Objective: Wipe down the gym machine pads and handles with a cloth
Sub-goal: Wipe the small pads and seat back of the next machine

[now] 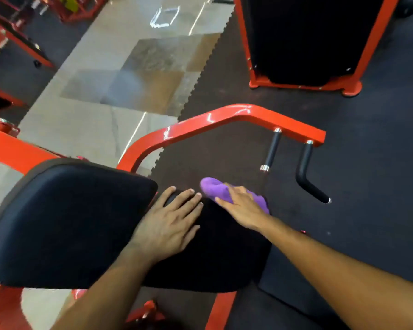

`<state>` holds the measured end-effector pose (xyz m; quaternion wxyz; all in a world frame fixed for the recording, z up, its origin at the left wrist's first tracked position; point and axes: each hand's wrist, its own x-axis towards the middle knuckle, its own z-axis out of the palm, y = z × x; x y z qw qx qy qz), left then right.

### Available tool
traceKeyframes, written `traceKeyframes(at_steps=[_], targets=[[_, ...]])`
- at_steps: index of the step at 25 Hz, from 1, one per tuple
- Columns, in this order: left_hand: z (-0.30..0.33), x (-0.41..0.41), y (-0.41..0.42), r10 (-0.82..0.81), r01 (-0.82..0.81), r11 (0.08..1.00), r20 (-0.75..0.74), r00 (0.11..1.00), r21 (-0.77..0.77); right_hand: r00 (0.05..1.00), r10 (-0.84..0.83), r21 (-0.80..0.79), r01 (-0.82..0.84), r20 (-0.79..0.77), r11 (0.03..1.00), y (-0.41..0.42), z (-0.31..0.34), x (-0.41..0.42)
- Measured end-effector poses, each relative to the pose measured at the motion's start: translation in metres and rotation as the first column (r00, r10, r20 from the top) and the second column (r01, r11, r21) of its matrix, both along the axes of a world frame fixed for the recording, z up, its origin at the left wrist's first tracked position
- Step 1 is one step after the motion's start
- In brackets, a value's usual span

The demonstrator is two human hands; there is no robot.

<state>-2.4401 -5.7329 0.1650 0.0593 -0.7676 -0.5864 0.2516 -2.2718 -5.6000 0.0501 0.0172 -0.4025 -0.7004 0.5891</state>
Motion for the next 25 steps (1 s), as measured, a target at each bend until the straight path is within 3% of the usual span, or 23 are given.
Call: traceKeyframes(at_steps=[3,7,11,13,17,19,21,23,25], targets=[[-0.004,-0.006,0.0,-0.01,0.009,0.998,0.009,1.0,0.064,0.996,0.062,-0.196,-0.048,0.069,0.979,0.006,-0.04,-0.038],[-0.008,-0.006,-0.004,-0.109,0.11,0.994,-0.023,0.994,0.016,0.984,0.073,-0.275,-0.026,0.162,0.961,0.028,-0.107,-0.038],[-0.004,-0.006,-0.003,-0.222,0.223,0.974,-0.029,0.975,0.046,0.973,-0.064,-0.349,0.141,0.223,0.926,0.028,-0.144,-0.026],[-0.003,-0.003,-0.004,-0.192,0.193,0.98,-0.028,0.981,0.044,0.972,-0.134,-0.315,0.191,0.194,0.93,0.019,-0.116,-0.027],[-0.004,-0.003,-0.004,-0.167,0.167,0.986,0.035,0.985,0.022,0.995,-0.088,-0.071,0.091,0.037,0.993,-0.002,-0.081,-0.019],[-0.004,-0.004,-0.002,-0.166,0.165,0.985,0.026,0.986,0.047,0.997,-0.077,0.053,0.078,-0.011,0.996,-0.011,-0.094,-0.006],[-0.004,-0.001,-0.002,-0.164,0.164,0.986,-0.007,0.986,0.029,0.995,-0.081,0.086,0.075,0.06,0.993,-0.003,-0.127,0.001],[-0.005,0.003,-0.005,-0.169,0.169,0.986,-0.074,0.983,-0.004,0.956,-0.197,-0.008,0.204,0.217,0.979,0.0,-0.155,0.007],[-0.006,0.004,-0.009,-0.21,0.208,0.978,-0.115,0.971,-0.034,0.849,-0.43,-0.1,0.479,0.307,0.872,-0.008,-0.162,0.021]])
